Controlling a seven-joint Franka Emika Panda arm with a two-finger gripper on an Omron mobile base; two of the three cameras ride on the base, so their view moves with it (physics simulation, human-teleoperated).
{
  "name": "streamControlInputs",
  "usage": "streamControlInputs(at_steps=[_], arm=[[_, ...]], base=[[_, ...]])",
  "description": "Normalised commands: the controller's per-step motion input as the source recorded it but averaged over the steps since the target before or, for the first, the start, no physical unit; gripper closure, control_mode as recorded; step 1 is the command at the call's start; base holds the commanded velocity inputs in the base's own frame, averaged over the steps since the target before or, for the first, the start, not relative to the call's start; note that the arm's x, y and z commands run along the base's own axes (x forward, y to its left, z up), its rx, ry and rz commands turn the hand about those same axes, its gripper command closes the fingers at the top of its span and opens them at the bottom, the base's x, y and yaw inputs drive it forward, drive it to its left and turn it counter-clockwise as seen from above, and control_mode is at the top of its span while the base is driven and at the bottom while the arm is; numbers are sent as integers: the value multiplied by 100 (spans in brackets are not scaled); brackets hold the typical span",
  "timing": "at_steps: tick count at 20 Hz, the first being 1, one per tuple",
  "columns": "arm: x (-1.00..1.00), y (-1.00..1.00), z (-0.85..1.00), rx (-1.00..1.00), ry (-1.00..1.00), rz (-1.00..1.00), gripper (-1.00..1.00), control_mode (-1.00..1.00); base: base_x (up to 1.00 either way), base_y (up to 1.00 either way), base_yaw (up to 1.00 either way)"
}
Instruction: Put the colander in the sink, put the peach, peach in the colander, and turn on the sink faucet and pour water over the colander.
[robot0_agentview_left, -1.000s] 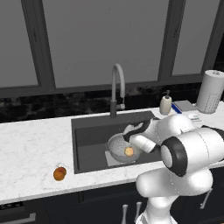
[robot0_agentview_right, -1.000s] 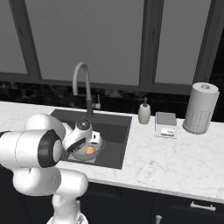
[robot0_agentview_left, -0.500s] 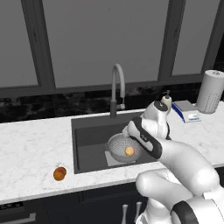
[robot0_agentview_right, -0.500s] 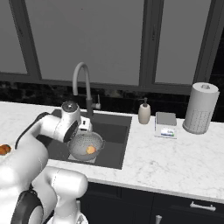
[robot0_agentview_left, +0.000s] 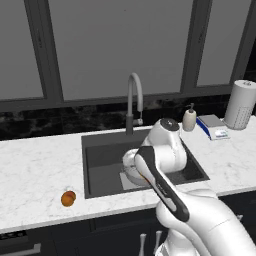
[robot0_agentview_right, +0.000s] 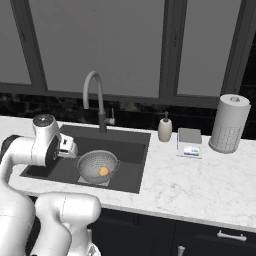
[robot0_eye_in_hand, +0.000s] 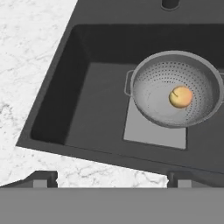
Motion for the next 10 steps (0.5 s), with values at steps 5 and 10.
streamControlInputs(at_steps=[5, 10], arm=[[-25, 100, 22, 0, 0, -8, -100, -100], [-14, 98, 17, 1, 5, -15, -100, -100]], base=[[0, 0, 0], [0, 0, 0]])
